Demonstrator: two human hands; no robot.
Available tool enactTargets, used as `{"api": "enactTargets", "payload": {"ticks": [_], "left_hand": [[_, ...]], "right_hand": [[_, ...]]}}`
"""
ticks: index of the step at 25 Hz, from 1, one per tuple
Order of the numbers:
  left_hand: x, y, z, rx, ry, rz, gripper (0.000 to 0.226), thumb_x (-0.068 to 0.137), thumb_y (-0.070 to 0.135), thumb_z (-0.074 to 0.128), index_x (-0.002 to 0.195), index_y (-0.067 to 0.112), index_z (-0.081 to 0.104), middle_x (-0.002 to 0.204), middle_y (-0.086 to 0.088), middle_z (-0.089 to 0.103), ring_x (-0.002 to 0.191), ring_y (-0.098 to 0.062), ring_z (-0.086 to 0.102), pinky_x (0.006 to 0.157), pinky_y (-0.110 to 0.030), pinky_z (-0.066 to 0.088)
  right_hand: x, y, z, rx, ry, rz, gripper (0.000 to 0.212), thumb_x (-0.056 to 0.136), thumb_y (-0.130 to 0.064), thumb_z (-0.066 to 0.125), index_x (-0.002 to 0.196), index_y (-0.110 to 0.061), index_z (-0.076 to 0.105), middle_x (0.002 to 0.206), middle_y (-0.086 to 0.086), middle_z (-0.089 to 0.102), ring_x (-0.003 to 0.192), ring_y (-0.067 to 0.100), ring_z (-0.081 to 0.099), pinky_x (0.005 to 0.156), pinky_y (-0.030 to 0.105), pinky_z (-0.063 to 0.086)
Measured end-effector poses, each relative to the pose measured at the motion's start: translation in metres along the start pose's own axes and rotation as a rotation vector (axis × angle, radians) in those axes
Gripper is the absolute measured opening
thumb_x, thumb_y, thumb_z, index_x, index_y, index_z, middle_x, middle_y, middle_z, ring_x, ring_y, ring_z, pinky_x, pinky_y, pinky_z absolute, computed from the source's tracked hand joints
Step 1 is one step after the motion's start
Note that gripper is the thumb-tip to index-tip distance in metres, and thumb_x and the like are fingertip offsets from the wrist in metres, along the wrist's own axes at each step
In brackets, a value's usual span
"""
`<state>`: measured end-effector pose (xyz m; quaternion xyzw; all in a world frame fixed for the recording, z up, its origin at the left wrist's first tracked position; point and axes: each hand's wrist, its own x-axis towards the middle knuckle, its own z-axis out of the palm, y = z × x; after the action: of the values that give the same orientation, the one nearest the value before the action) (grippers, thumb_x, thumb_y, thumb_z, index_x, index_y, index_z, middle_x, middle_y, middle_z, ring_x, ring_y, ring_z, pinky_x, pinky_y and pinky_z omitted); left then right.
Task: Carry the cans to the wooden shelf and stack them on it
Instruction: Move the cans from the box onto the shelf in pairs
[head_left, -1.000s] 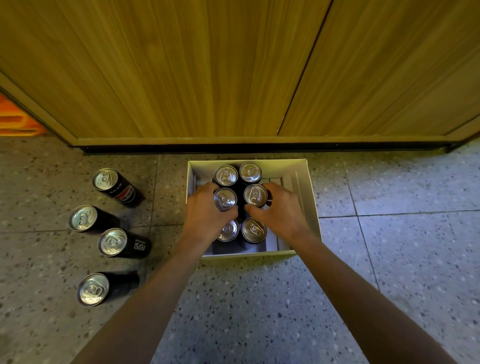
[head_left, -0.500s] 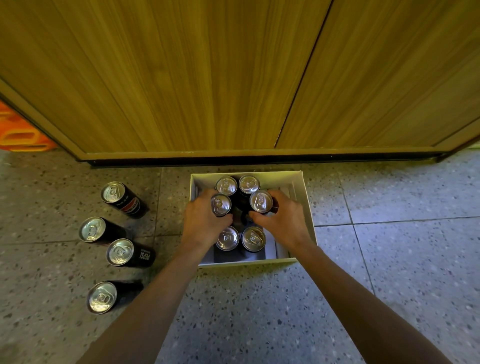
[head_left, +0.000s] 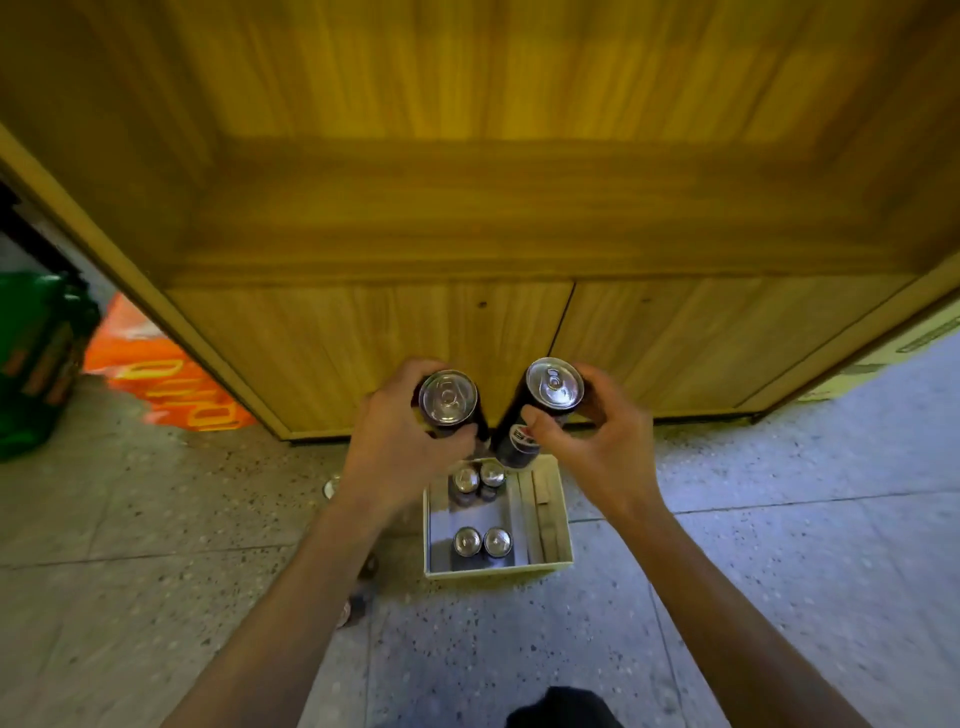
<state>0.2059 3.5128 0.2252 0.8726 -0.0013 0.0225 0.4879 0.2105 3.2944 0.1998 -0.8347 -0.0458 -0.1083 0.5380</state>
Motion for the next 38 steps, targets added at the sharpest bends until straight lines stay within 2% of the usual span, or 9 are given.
{"api": "enactTargets", "payload": {"ticks": [7,12,14,17,23,26,29,33,38], "left_hand": [[0.011,0.284,-0.205,0.038,-0.012,0.141,0.058,0.065,0.033,0.087,0.116,0.03,0.06,0.101,0.021,0.066,0.095,0.007,0.06,0.076,-0.01,0.043],[0.042,0.416,-0.314,0.042,0.013,0.23,0.05,0.067,0.025,0.087,0.11,0.026,0.062,0.1,0.019,0.067,0.091,0.008,0.061,0.069,-0.007,0.045],[0.06,0.445,-0.339,0.035,0.04,0.238,0.049,0.067,0.024,0.087,0.11,0.023,0.064,0.101,0.015,0.068,0.09,0.004,0.062,0.07,-0.013,0.048],[0.093,0.469,-0.356,0.06,0.076,0.221,0.045,0.068,0.024,0.086,0.107,0.018,0.064,0.101,0.008,0.067,0.09,-0.007,0.063,0.073,-0.023,0.051],[0.163,0.472,-0.336,0.08,0.194,0.148,0.047,0.065,0.021,0.088,0.106,0.012,0.067,0.097,0.004,0.066,0.088,-0.014,0.064,0.066,-0.02,0.05],[0.196,0.475,-0.314,0.081,0.234,0.126,0.048,0.066,0.018,0.088,0.108,0.01,0.068,0.098,0.003,0.064,0.086,-0.01,0.059,0.061,-0.009,0.039],[0.224,0.472,-0.297,0.074,0.25,0.095,0.05,0.065,0.017,0.089,0.11,0.011,0.068,0.099,0.004,0.064,0.089,-0.012,0.061,0.064,-0.013,0.043],[0.253,0.461,-0.28,0.048,0.234,0.097,0.05,0.063,0.016,0.089,0.108,0.011,0.068,0.098,0.002,0.067,0.091,-0.016,0.066,0.072,-0.026,0.053],[0.273,0.457,-0.268,0.012,0.198,0.088,0.049,0.065,0.013,0.087,0.11,0.012,0.066,0.098,0.003,0.066,0.089,-0.013,0.064,0.071,-0.02,0.05]], "right_hand": [[0.075,-0.302,-0.113,0.007,-0.038,-0.113,0.057,0.075,-0.039,0.084,0.122,-0.016,0.064,0.111,-0.009,0.072,0.101,0.009,0.07,0.083,0.038,0.06],[0.135,-0.46,-0.15,0.037,-0.009,-0.161,0.049,0.074,-0.036,0.085,0.116,-0.018,0.067,0.106,-0.013,0.073,0.096,0.004,0.07,0.081,0.033,0.061],[0.159,-0.496,-0.152,0.035,-0.004,-0.161,0.049,0.074,-0.038,0.085,0.116,-0.018,0.068,0.105,-0.013,0.073,0.095,0.003,0.07,0.082,0.033,0.06],[0.197,-0.523,-0.149,0.029,0.009,-0.163,0.048,0.074,-0.042,0.085,0.113,-0.019,0.069,0.102,-0.011,0.075,0.091,0.003,0.071,0.081,0.037,0.061],[0.277,-0.516,-0.148,0.058,0.021,-0.117,0.05,0.076,-0.037,0.085,0.116,-0.014,0.068,0.107,-0.005,0.074,0.096,0.008,0.071,0.085,0.036,0.061],[0.315,-0.501,-0.153,0.051,0.021,-0.121,0.048,0.076,-0.029,0.086,0.117,-0.011,0.067,0.112,0.001,0.073,0.095,0.008,0.069,0.084,0.027,0.06],[0.342,-0.483,-0.155,0.028,-0.012,-0.109,0.051,0.077,-0.027,0.086,0.12,-0.01,0.064,0.114,0.0,0.07,0.097,0.01,0.067,0.08,0.02,0.057],[0.361,-0.457,-0.15,0.025,-0.02,-0.088,0.05,0.075,-0.028,0.087,0.117,-0.011,0.066,0.114,0.004,0.073,0.099,0.014,0.07,0.083,0.027,0.059],[0.374,-0.448,-0.147,0.049,-0.022,-0.086,0.046,0.075,-0.026,0.087,0.115,-0.012,0.067,0.105,-0.004,0.071,0.089,0.004,0.067,0.073,0.011,0.055]]}}
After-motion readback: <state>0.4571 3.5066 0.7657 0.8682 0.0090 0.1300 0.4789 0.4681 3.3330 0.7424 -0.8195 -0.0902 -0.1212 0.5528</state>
